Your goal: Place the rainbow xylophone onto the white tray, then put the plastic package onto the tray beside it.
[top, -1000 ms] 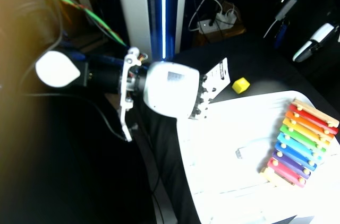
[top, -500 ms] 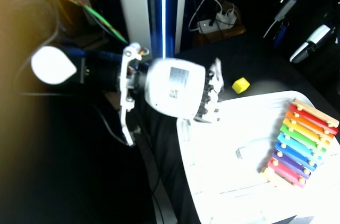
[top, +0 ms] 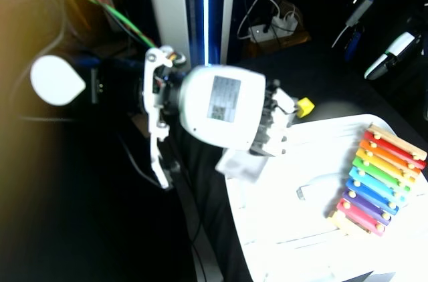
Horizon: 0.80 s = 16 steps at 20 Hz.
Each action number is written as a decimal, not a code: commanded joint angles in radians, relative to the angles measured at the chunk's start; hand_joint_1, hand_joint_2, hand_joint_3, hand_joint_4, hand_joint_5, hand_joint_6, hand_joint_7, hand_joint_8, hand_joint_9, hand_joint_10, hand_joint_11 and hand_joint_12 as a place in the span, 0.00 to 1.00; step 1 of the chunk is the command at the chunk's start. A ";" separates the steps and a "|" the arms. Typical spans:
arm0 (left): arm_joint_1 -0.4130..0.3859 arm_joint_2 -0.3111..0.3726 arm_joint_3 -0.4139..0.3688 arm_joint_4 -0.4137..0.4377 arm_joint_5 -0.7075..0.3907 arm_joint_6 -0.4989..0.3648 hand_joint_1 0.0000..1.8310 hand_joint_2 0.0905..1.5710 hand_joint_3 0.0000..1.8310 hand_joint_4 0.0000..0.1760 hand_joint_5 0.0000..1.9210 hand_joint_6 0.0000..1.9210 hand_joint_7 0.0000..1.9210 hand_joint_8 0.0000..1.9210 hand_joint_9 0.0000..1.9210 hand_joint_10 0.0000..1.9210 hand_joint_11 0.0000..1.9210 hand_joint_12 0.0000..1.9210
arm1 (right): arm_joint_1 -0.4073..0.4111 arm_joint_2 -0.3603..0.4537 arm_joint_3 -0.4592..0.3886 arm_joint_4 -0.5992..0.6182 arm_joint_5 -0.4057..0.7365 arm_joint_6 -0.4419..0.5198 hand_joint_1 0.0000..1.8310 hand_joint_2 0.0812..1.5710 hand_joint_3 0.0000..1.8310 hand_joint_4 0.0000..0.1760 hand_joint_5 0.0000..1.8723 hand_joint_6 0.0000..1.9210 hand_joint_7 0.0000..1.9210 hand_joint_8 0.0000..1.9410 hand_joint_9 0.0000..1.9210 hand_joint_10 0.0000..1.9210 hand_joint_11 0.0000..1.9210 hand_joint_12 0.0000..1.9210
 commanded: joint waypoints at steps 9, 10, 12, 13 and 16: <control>-0.007 -0.003 0.005 -0.022 -0.098 0.002 0.41 0.46 0.00 1.00 0.00 0.00 0.00 0.00 0.00 0.00 0.00 0.00 | 0.026 -0.013 0.005 0.059 0.089 0.001 0.81 0.69 0.00 0.00 0.42 0.67 0.51 0.43 0.51 0.48 0.43 0.78; -0.006 -0.003 0.005 -0.022 -0.097 0.002 0.41 0.45 0.00 1.00 0.00 0.00 0.00 0.00 0.00 0.00 0.00 0.00 | 0.026 -0.014 0.003 0.055 0.089 0.001 0.76 0.70 0.00 0.00 0.42 0.68 0.51 0.42 0.52 0.55 0.47 0.71; -0.004 -0.003 0.005 -0.022 -0.097 0.002 0.40 0.45 0.00 1.00 0.00 0.00 0.00 0.00 0.01 0.00 0.01 0.01 | 0.026 -0.014 -0.001 0.043 0.089 0.001 0.80 0.69 0.00 0.00 0.43 0.68 0.53 0.38 0.51 0.48 0.46 0.75; -0.003 -0.003 0.005 -0.022 -0.097 0.002 0.42 0.45 0.00 1.00 0.00 0.00 0.00 0.00 0.01 0.00 0.01 0.01 | 0.026 -0.014 -0.003 0.037 0.089 0.001 0.76 0.70 0.00 0.00 0.40 0.58 0.51 0.49 0.51 0.60 0.50 0.70; 0.000 -0.003 0.005 -0.023 -0.097 0.002 0.41 0.45 0.00 1.00 0.00 0.00 0.00 0.00 0.01 0.00 0.01 0.00 | 0.026 -0.014 -0.002 0.017 0.089 0.005 0.77 0.70 0.00 0.00 0.43 0.49 0.51 0.51 0.56 0.61 0.50 0.76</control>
